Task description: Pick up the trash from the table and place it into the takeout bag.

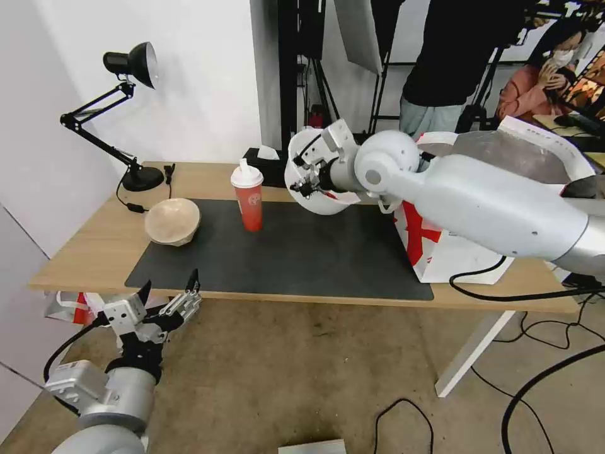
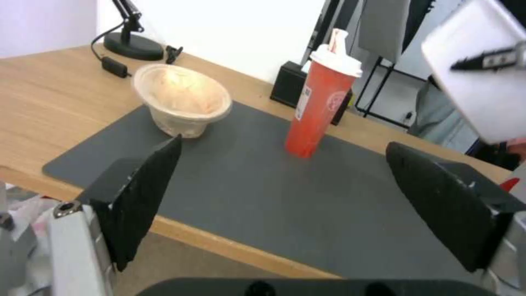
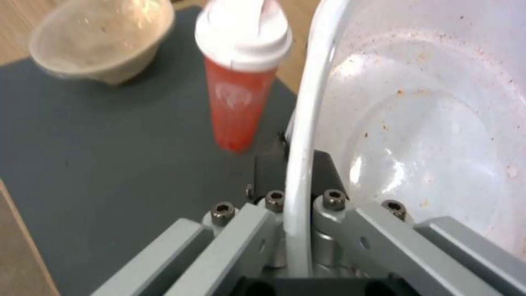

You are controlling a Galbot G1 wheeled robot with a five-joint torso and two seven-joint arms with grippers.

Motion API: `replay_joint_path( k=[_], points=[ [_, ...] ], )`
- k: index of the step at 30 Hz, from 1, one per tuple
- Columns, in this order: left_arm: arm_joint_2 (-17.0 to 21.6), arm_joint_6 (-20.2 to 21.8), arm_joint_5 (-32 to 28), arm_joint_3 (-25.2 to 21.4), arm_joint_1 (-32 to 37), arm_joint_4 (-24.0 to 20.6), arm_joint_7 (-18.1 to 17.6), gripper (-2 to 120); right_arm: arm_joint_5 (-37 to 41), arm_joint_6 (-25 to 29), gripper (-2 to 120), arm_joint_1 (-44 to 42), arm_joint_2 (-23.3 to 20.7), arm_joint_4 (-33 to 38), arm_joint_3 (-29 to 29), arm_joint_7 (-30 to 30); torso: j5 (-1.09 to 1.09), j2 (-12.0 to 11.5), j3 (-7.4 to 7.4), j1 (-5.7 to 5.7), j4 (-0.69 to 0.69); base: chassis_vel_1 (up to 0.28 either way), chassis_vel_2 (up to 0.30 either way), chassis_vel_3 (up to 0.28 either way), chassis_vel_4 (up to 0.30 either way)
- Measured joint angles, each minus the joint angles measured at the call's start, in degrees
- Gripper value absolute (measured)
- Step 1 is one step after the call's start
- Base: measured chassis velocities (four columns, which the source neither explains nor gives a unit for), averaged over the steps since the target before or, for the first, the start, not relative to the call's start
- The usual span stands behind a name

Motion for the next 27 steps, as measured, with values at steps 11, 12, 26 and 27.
replay_joint_path(
  k=[11, 12, 26, 27],
  points=[
    [0.4, 0.0, -0.3, -0.1, 0.0, 0.0, -0.1, 100, 2.4, 0.0, 0, 6.8, 0.4, -1.0, -0.7, -0.5, -0.01, 0.0, 0.00, 0.00, 0.00, 0.000, 0.000, 0.000, 0.000],
    [0.4, 0.0, -0.3, -0.1, 0.0, 0.0, -0.1, 100, 2.6, 0.0, 0, 7.4, 0.4, -1.3, -0.7, -0.6, 0.01, 0.0, 0.00, 0.00, 0.00, 0.000, 0.000, 0.000, 0.000],
    [0.8, 0.0, -0.6, -0.1, -0.1, 0.0, -0.2, 100, 3.9, 0.0, 0, 11.2, -4.3, -0.7, -2.4, -0.5, 0.01, 0.0, 0.00, 0.00, 0.00, 0.000, 0.000, 0.000, 0.000],
    [0.8, 0.0, -0.6, -0.1, -0.1, 0.0, -0.2, 100, 4.0, 0.0, 0, 11.3, -5.1, -0.4, -2.4, -0.5, 0.01, 0.0, 0.00, 0.00, 0.00, 0.000, 0.000, 0.000, 0.000]
  ],
)
